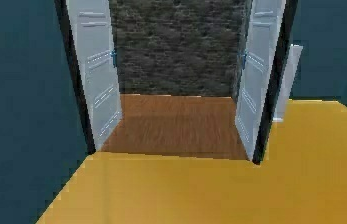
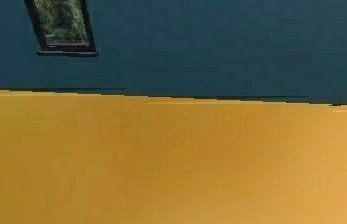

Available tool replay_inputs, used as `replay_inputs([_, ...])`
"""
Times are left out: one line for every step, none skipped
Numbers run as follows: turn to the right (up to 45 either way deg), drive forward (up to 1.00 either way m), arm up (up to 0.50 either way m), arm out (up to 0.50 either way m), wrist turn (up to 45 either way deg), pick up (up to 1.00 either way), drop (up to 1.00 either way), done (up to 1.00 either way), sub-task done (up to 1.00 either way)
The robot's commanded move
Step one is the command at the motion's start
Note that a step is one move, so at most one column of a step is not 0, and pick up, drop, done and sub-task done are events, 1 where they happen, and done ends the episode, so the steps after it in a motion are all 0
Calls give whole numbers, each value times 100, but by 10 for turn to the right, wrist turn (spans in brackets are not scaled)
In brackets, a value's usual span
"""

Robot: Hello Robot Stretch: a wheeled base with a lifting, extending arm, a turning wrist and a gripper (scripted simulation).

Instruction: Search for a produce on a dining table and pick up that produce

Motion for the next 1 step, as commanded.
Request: replay_inputs([0,100,0,0,0,0,0,0,0])
